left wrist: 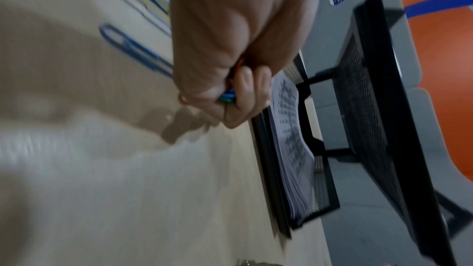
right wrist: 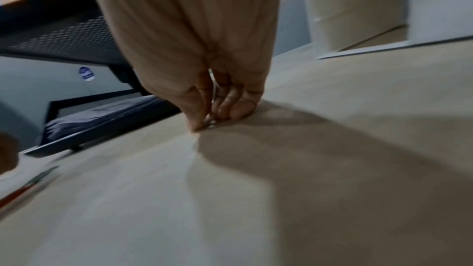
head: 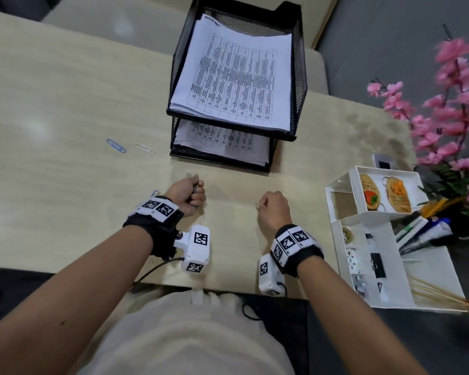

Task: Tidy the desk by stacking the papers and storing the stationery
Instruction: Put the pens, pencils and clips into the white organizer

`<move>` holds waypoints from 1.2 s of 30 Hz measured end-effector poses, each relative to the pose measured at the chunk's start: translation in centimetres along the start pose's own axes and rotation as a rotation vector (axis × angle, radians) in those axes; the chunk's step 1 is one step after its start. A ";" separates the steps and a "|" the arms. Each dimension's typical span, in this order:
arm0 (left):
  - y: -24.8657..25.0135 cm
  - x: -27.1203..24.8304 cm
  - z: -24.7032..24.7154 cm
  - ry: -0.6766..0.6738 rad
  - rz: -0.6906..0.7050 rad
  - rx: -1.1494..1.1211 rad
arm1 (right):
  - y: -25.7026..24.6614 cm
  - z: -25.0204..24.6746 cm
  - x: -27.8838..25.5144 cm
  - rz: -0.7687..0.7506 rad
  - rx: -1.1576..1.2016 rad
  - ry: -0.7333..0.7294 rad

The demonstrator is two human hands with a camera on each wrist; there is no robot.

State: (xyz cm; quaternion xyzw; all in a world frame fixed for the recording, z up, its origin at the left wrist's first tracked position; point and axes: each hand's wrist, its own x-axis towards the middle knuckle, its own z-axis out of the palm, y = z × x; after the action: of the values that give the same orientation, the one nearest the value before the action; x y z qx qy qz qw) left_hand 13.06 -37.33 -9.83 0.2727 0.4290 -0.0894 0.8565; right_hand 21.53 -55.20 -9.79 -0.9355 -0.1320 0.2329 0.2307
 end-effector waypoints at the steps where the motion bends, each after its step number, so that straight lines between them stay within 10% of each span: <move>1: 0.5 -0.4 -0.9 0.011 0.022 -0.025 | -1.2 0.4 -0.2 -0.009 0.024 -0.020; 11: 5.8 -3.6 -6.9 0.156 0.226 -0.220 | -12.1 7.0 -1.2 -0.001 0.128 -0.120; 36: 6.6 -2.6 -8.8 0.084 0.114 -0.076 | -13.5 8.0 -3.0 0.010 0.036 0.004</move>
State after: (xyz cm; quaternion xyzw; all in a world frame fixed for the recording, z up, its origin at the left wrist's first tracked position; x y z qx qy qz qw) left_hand 7.97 -27.26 -9.46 0.2678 0.4514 -0.0125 0.8511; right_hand 13.10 -41.71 -8.29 -0.9322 -0.1224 0.2348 0.2467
